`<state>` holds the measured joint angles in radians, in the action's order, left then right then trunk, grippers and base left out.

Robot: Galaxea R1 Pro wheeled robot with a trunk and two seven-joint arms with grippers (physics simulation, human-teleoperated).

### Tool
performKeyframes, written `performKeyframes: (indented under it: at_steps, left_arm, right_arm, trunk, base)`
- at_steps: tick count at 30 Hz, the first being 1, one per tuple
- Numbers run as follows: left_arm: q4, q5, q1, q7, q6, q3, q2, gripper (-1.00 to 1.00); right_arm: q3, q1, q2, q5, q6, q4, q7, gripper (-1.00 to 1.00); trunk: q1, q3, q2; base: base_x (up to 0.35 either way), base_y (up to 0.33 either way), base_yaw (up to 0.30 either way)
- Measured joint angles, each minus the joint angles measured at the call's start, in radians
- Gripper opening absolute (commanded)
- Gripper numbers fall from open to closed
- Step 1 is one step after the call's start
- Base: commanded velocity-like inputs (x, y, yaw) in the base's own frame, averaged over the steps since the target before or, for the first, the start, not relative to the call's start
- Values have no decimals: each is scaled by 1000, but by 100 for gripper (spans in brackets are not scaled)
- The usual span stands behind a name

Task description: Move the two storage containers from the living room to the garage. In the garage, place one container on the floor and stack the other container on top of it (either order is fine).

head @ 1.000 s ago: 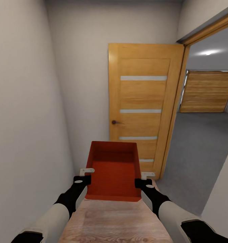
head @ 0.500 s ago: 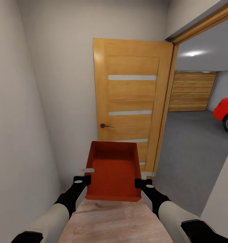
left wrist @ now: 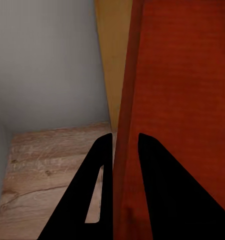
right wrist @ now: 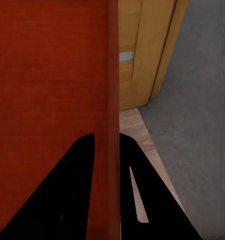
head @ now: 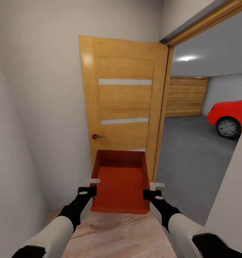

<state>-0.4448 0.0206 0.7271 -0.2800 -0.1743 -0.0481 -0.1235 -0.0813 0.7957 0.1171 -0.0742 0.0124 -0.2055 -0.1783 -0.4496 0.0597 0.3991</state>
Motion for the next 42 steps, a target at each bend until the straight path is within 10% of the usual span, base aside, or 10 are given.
performKeyframes:
  at_steps: [42]
  left_arm:
    - [2, 6, 0, -3, 1, -1, -1, -100]
  right_arm:
    - [2, 0, -1, 6, -5, -2, 2, -100]
  trunk:
    - [0, 19, 0]
  base:
    - [0, 0, -196]
